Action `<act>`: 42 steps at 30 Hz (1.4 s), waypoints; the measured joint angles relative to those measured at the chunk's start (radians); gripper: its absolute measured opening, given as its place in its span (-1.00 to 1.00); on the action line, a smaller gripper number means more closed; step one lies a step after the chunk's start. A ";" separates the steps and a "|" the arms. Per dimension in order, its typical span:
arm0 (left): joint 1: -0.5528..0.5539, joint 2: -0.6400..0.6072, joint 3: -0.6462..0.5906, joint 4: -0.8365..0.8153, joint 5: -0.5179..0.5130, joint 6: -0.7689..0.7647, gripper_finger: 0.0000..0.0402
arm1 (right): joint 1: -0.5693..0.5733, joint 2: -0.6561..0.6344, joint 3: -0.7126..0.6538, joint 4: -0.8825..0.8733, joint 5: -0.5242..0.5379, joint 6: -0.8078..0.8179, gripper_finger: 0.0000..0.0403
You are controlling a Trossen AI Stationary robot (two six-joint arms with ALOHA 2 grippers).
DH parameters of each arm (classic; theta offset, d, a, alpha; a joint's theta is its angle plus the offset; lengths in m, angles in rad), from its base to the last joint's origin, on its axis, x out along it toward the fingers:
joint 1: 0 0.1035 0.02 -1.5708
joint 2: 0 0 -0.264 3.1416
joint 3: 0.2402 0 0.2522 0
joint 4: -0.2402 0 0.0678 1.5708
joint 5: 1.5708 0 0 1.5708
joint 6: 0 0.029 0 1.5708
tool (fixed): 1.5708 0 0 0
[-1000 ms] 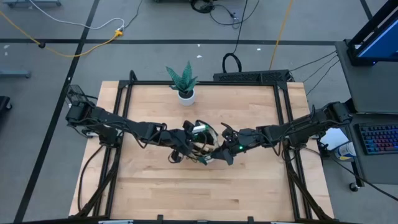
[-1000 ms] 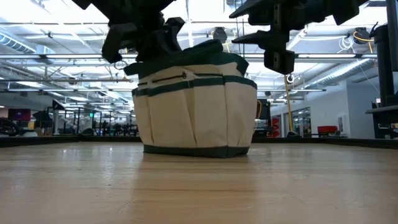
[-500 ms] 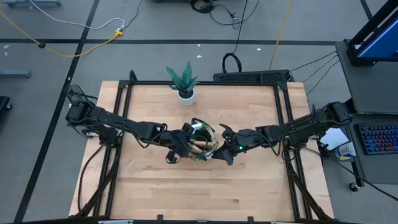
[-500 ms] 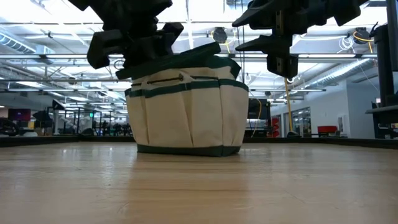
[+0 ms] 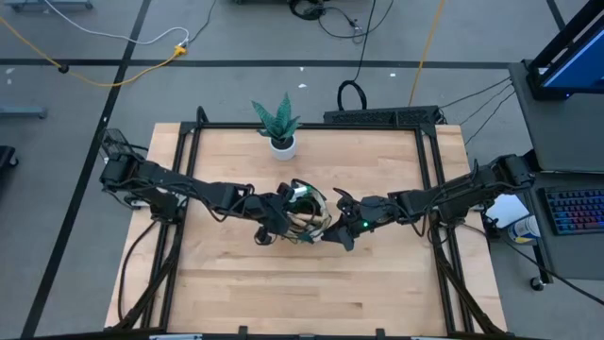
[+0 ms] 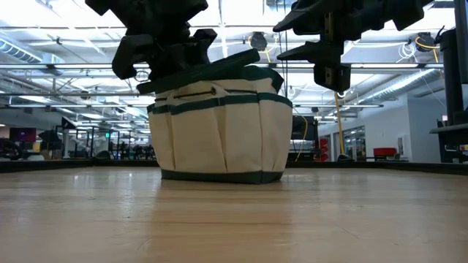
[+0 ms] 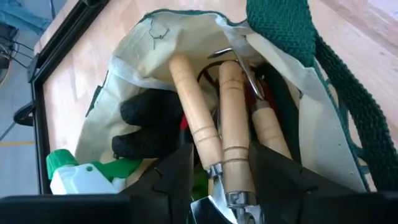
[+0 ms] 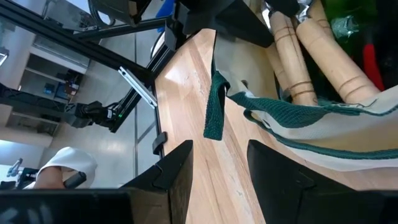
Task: Pick & Place Garden tools in Gardening bag
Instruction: Put the brown hand rake into the gardening bag, then return to Home Position
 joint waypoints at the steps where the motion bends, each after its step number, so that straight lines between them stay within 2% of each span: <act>1: -0.003 0.000 0.000 0.001 0.000 -0.001 -0.20 | 0.000 0.000 0.000 0.000 0.000 0.000 -0.28; 5: -0.016 -0.006 0.000 0.015 -0.001 -0.011 -0.24 | 0.000 0.000 0.000 0.000 0.000 -0.026 -0.28; 12: -0.042 -0.089 0.000 0.013 -0.003 -0.020 -0.34 | 0.000 0.000 0.000 0.001 0.000 -0.088 -0.29; 19: -0.050 -0.202 0.000 0.001 -0.075 -0.076 -0.43 | 0.000 -0.016 -0.001 0.051 0.000 -0.121 -0.31; 27: -0.049 -0.323 0.000 -0.050 -0.115 -0.186 -0.58 | -0.010 -0.134 -0.002 0.054 0.000 -0.260 -0.33; 35: -0.050 -0.473 0.000 -0.116 -0.132 -0.278 -0.97 | -0.044 -0.293 -0.002 -0.040 0.000 -0.519 -0.42; 42: -0.048 -0.572 0.000 -0.185 -0.221 -0.368 -0.98 | -0.089 -0.394 -0.002 -0.112 0.004 -0.620 -0.66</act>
